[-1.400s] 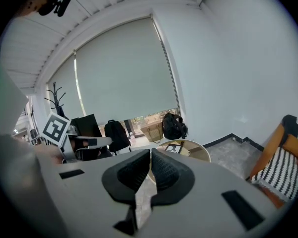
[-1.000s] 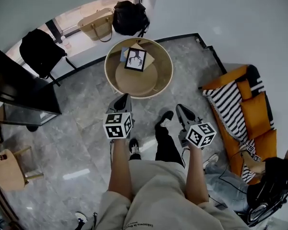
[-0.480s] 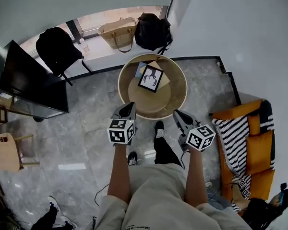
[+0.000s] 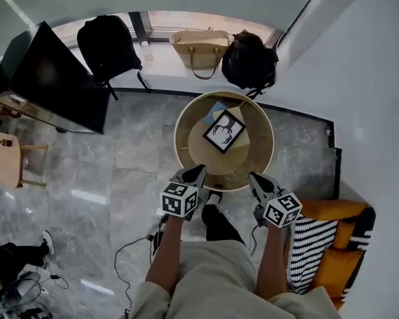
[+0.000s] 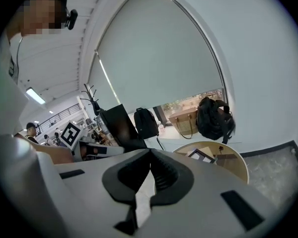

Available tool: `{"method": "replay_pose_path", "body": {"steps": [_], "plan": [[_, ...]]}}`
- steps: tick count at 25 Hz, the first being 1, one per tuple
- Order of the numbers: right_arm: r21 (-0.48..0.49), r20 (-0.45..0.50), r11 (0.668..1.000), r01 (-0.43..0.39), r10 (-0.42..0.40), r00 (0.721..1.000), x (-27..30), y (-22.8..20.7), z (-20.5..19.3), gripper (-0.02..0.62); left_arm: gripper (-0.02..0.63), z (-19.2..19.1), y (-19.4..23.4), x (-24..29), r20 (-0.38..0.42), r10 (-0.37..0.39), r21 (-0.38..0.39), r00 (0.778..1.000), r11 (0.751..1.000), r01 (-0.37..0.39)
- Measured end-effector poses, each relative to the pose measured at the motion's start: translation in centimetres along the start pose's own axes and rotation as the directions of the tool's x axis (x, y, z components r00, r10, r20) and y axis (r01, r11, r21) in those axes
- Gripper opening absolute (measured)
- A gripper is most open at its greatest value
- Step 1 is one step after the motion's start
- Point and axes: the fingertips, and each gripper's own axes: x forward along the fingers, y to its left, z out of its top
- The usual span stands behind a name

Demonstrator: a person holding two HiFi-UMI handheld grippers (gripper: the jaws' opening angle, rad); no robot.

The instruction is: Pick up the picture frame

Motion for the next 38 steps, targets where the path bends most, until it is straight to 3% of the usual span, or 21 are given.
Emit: {"method": "replay_pose_path", "body": {"steps": [9,17,22,26,29,31,35,38], "plan": [[0.054,-0.079,0.995,-0.089,0.093,0.993,4.5,-8.1,-0.9,0.034,0.021,-2.5,1.7,5.5,-0.043,0.088,-0.106,0.995,0.990,-0.092],[-0.077,-0.200,0.982,-0.173,0.154,0.968,10.8,-8.0,-0.7,0.034,0.021,-4.6,5.9,8.1,-0.056,0.090,-0.248,0.994,0.963,-0.101],[-0.060,-0.240,0.990,-0.127,0.109,0.965,12.5,-9.8,-1.6,0.034,0.021,-4.8,7.9,10.5,-0.058,0.053,-0.285,0.997,0.956,-0.067],[-0.010,-0.233,0.999,-0.047,0.043,0.971,14.4,-11.6,-0.9,0.034,0.021,-4.1,9.5,14.5,-0.057,-0.026,-0.279,0.998,0.960,0.009],[0.005,-0.231,0.999,-0.042,0.042,0.972,16.7,-11.4,-1.2,0.034,0.021,-4.6,11.6,16.4,-0.062,-0.082,-0.295,0.995,0.954,0.061],[0.013,-0.253,1.000,-0.022,0.024,0.967,18.4,-12.5,-2.0,0.034,0.021,-5.1,13.2,17.9,-0.061,-0.100,-0.327,0.993,0.942,0.075],[0.118,-0.279,0.991,0.059,-0.023,0.960,21.2,-16.2,-4.7,0.034,0.021,-6.5,16.4,20.7,-0.074,-0.122,-0.356,0.990,0.930,0.088],[0.093,-0.305,0.992,0.089,-0.057,0.951,22.5,-18.4,-7.1,0.034,0.021,-7.2,18.9,22.8,-0.085,-0.124,-0.353,0.989,0.932,0.086]]}}
